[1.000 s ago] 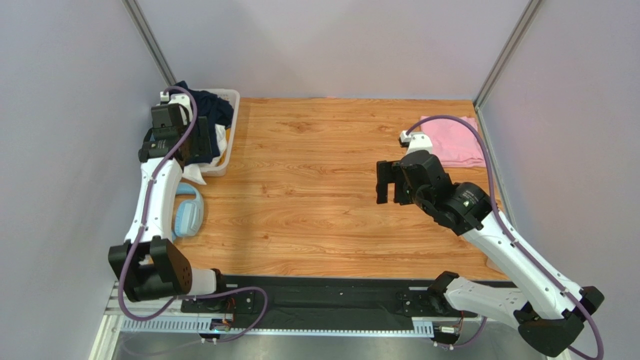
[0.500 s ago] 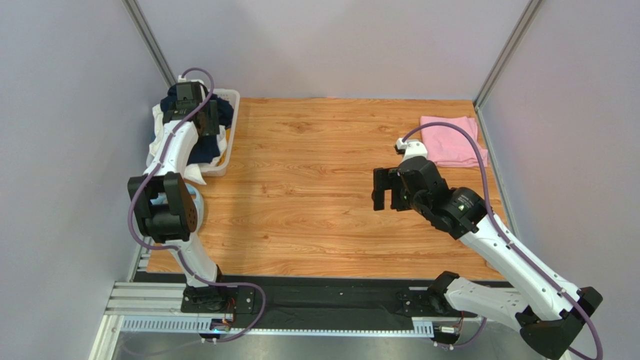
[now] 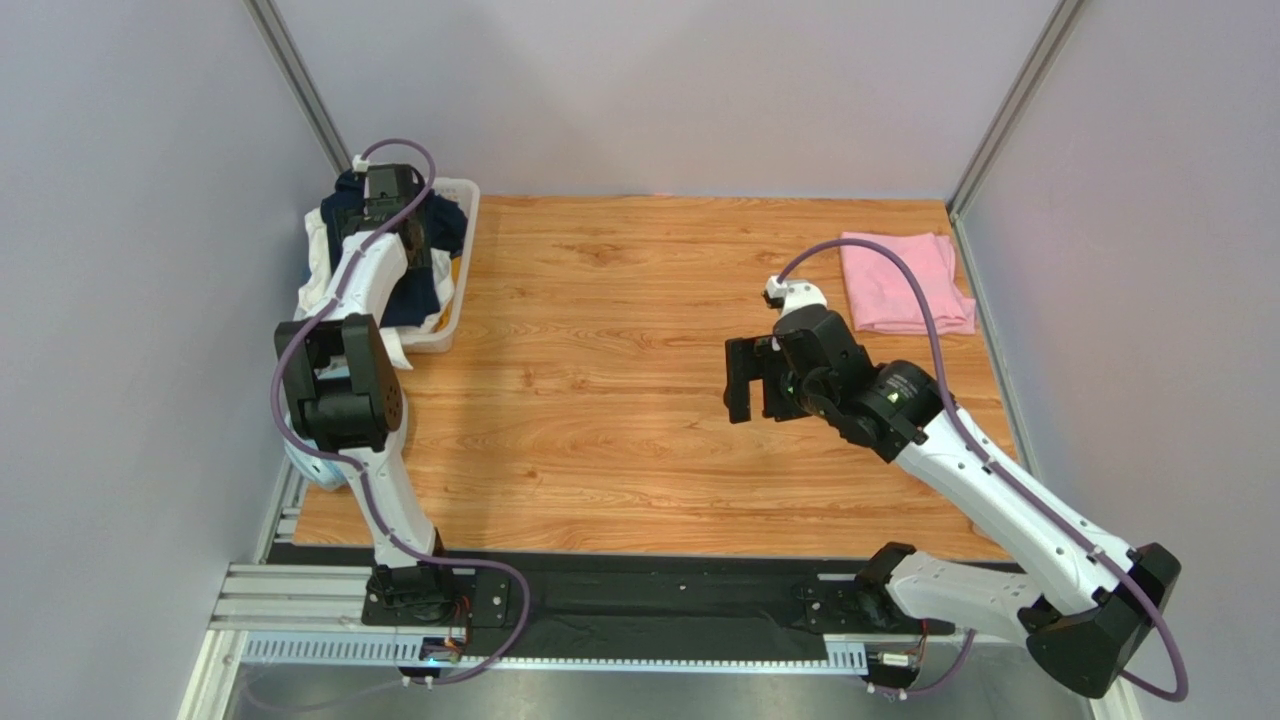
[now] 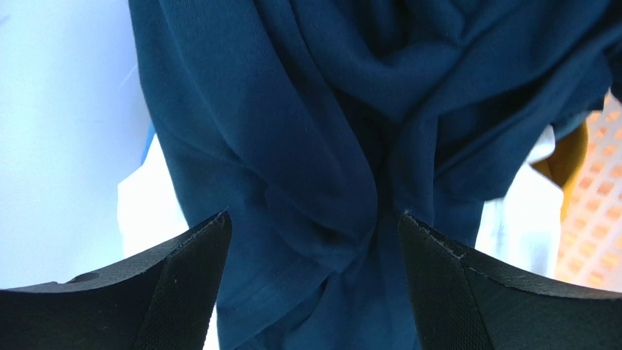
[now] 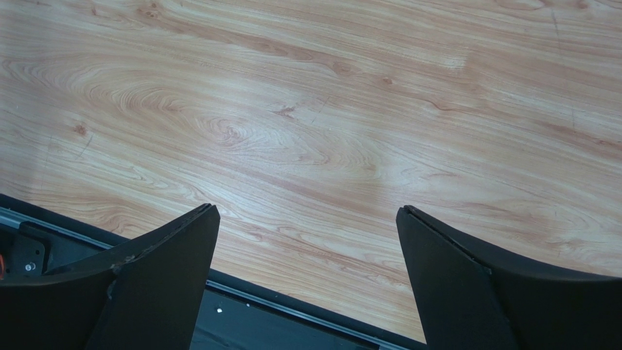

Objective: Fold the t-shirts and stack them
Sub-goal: Grab crumpled tshirt from bin with the left arm, then move the tshirt to the center of the board

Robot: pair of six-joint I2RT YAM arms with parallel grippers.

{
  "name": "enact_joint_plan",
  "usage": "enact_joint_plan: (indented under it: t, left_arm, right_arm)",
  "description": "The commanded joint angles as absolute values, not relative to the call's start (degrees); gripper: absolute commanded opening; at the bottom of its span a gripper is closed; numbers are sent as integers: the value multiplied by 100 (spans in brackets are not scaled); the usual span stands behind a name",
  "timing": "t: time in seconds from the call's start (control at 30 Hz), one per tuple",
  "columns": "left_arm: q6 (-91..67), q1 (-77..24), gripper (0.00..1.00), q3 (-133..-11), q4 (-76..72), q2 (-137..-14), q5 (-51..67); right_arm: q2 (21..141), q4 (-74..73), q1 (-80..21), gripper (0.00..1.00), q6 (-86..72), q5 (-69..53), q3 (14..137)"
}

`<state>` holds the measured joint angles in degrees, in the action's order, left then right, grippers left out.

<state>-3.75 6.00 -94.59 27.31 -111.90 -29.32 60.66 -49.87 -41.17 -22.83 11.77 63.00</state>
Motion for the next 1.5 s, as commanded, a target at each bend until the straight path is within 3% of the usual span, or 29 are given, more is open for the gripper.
enact_joint_plan:
  t: [0.0,0.13,0.23,0.27,0.3,0.37,0.57,0.83,0.93,1.17,1.27,1.47]
  left_arm:
    - [-825,773,91,-10158,2838,-11337,-3077]
    - [-897,888,87,-10467,3032,-11601,-2918]
    - [-896,932,47,-10494,3023,-11698,-2795]
    - [-896,949,19,-10485,3032,-11707,-2717]
    - [-896,949,8,-10459,3024,-11690,-2664]
    - [-905,949,1,-10433,3041,-11663,-2523]
    - [-922,932,0,-10057,3208,-11330,-1867]
    - [-431,-234,0,-8824,3400,-8809,454]
    - [-448,-439,0,-10030,3971,-8166,1060]
    - [-211,-448,0,-14060,6606,-8630,2108]
    - [-9,-475,0,-14160,6794,-8308,2670]
    - [983,-1018,0,-12772,7056,-7357,3446]
  right_arm:
    - [6240,-4834,-4104,100,-2276,862,6679]
    - [6337,-4913,-4104,100,-2320,686,6855]
    - [6337,-4966,-4104,100,-2373,633,6970]
    - [6337,-4975,-4113,100,-2390,615,6987]
    - [6328,-4975,-4113,100,-2408,589,6987]
    - [6293,-4966,-4113,100,-2478,563,6970]
    - [6267,-4931,-4113,100,-2549,413,6917]
    - [6196,-4641,-4227,99,-2522,123,6671]
    - [6117,-4562,-4315,94,-2514,106,6583]
    - [5722,-4614,-4465,87,-2584,334,6408]
    - [5476,-4605,-4483,87,-2645,413,6276]
    - [5028,-4790,-4500,84,-2663,755,6398]
